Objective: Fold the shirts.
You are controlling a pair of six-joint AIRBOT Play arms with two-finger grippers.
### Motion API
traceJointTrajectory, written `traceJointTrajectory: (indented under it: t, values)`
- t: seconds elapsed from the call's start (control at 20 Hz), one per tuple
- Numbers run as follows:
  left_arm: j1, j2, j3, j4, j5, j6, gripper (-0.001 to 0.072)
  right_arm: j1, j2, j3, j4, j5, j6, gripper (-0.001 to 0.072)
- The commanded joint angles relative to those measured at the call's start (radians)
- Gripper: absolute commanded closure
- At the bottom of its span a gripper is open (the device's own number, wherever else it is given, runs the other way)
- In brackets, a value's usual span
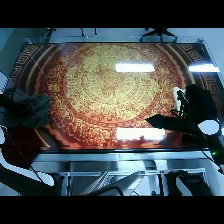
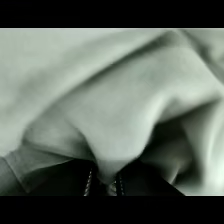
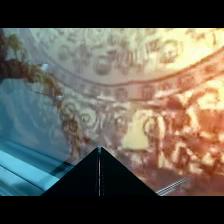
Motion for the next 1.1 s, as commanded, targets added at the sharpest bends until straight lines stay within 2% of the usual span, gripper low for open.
traceJointTrajectory:
  t: [0.0,0.15,0.25,0.45,0.7,0.75,0.8,0.85,0.9,1.05]
  values:
    - [-0.036,0.1,0.093,-0.317,-0.092,0.069,0.0695,-0.001,0.0,0.0,0.001,0.0,0.0,0.0696]
    - [-0.151,0.248,0.154,-0.561,-0.141,0.077,0.0695,-0.001,0.0,0.0,0.001,-0.001,0.0,0.0696]
    - [-0.256,0.336,0.147,-0.645,-0.156,0.076,0.0694,-0.001,0.0,0.0,0.001,0.001,0.0,0.0696]
    - [-0.546,0.481,-0.053,-0.655,-0.072,0.07,0.0693,-0.001,0.0,0.0,0.001,0.054,0.0,0.0696]
    - [-0.877,0.489,-0.369,-0.642,0.19,0.07,0.069,-0.001,0.0,0.0,0.0,0.054,-0.003,0.0685]
    - [-0.905,0.466,-0.386,-0.635,0.207,0.069,0.0688,-0.001,0.0,0.0,0.0,0.053,-0.003,0.0598]
    - [-0.919,0.446,-0.389,-0.617,0.208,0.07,0.0667,-0.001,0.0,0.0,0.0,0.054,-0.003,0.0373]
    - [-0.92,0.43,-0.379,-0.603,0.199,0.069,0.0316,-0.001,0.0,0.0,0.001,0.055,-0.003,0.0277]
    - [-0.909,0.415,-0.356,-0.585,0.185,0.049,0.0016,-0.001,0.0,0.0,0.001,0.061,-0.003,0.0278]
    - [-0.83,0.391,-0.272,-0.537,0.045,0.006,0.0014,-0.001,0.0,0.0,-0.01,0.086,-0.014,0.0276]
